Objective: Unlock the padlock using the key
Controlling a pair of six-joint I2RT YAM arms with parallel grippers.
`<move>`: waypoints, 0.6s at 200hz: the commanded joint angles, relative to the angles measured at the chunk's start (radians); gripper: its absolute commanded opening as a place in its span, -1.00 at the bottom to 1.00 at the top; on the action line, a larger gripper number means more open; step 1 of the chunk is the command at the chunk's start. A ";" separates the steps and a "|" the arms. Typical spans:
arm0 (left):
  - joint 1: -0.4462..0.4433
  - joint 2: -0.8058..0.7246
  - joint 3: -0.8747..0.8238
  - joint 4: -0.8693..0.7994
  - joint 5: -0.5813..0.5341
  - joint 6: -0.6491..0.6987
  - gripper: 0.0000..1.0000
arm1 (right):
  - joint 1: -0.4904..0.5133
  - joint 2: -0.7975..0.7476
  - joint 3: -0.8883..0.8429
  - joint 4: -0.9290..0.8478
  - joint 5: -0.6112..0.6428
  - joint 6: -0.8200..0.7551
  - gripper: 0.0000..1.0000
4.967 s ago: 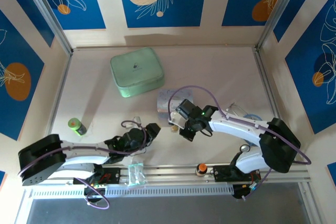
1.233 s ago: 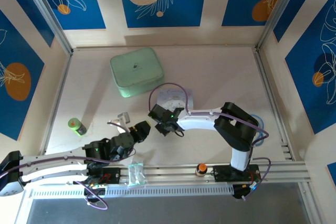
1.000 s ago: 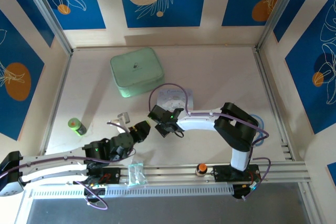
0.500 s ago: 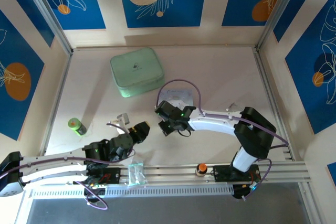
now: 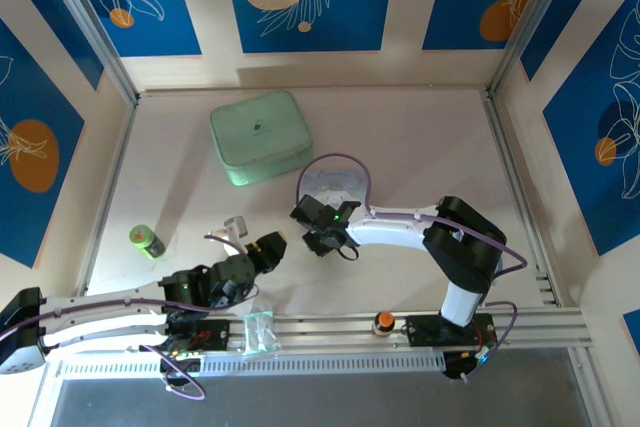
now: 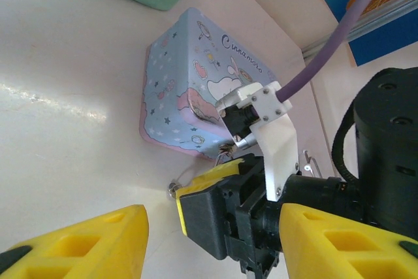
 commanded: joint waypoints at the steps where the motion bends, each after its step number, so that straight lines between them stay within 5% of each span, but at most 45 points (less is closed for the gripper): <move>1: 0.007 0.001 -0.010 0.019 -0.002 -0.008 0.12 | 0.006 0.031 0.031 -0.008 0.033 0.006 -0.42; 120: 0.007 0.009 -0.019 0.034 -0.005 -0.018 0.13 | 0.031 0.066 0.029 -0.021 0.056 0.015 -0.65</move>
